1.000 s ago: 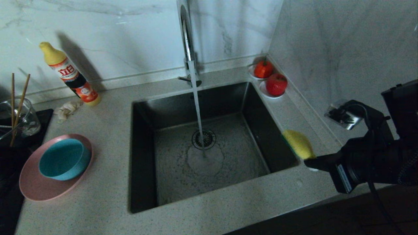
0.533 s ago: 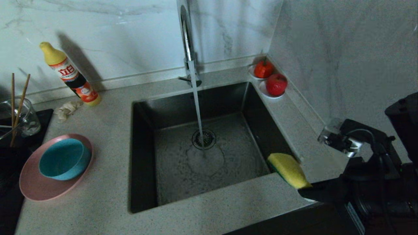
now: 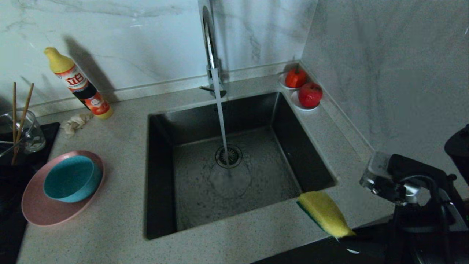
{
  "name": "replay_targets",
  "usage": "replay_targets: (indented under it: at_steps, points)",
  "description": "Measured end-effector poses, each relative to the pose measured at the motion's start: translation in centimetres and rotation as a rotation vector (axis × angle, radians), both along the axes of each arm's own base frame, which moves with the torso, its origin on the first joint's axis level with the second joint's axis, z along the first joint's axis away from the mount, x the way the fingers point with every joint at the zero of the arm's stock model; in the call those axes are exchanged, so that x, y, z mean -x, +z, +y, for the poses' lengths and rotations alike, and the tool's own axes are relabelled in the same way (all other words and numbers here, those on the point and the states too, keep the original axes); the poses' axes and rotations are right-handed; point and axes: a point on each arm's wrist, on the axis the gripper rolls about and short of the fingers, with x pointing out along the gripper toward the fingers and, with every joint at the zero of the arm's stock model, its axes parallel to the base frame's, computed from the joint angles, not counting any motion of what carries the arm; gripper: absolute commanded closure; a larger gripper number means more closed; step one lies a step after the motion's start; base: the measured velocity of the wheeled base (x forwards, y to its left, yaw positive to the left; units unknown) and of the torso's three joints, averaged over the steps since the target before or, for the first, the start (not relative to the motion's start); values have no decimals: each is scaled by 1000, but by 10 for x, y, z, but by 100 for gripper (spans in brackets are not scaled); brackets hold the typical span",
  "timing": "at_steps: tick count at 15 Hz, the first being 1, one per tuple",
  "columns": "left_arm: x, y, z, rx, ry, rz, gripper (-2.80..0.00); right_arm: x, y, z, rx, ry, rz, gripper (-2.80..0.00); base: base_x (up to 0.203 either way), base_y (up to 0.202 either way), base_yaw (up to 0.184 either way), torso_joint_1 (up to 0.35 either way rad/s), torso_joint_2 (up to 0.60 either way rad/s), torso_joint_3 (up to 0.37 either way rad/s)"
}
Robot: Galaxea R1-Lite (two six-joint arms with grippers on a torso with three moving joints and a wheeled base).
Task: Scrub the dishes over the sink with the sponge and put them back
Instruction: Pick up a bowl and the sponge
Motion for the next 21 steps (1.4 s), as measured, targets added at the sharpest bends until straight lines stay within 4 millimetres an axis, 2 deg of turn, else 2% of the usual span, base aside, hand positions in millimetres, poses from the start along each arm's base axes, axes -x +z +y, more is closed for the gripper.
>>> replay_targets:
  at_steps: [3,10,21]
  points:
    - [0,0,0,1,0,0,0,10,0,8,15,53,-11,0,0,0,0,0,0,0]
    - [0,0,0,0,0,0,0,14,-7,21,35,115,15,0,0,0,0,0,0,0]
    - [0,0,0,5,4,-1,0,10,-6,30,28,96,32,0,0,0,0,0,0,0]
